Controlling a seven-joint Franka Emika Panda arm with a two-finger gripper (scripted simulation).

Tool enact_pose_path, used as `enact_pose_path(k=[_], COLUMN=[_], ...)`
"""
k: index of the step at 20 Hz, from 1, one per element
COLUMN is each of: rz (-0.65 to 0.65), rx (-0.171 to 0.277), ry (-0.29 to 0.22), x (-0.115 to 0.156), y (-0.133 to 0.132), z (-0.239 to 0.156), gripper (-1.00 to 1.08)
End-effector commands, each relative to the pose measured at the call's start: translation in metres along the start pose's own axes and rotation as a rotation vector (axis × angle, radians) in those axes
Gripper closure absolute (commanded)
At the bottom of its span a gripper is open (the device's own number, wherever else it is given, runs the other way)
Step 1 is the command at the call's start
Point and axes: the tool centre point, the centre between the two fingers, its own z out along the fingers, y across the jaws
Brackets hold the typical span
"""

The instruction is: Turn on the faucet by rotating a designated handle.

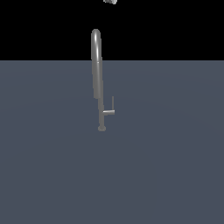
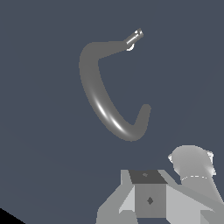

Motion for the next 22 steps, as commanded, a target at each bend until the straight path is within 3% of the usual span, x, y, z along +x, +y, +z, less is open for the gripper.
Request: enact_pose_path(k=[1, 22], rz=[0.039, 0.407], rx=[0.039, 0.412], ry=[-0.042, -0.439], x=[0.017, 0.160], y=[-0.002, 0.002], z=[0.003, 0.065], gripper=[1.08, 1.08])
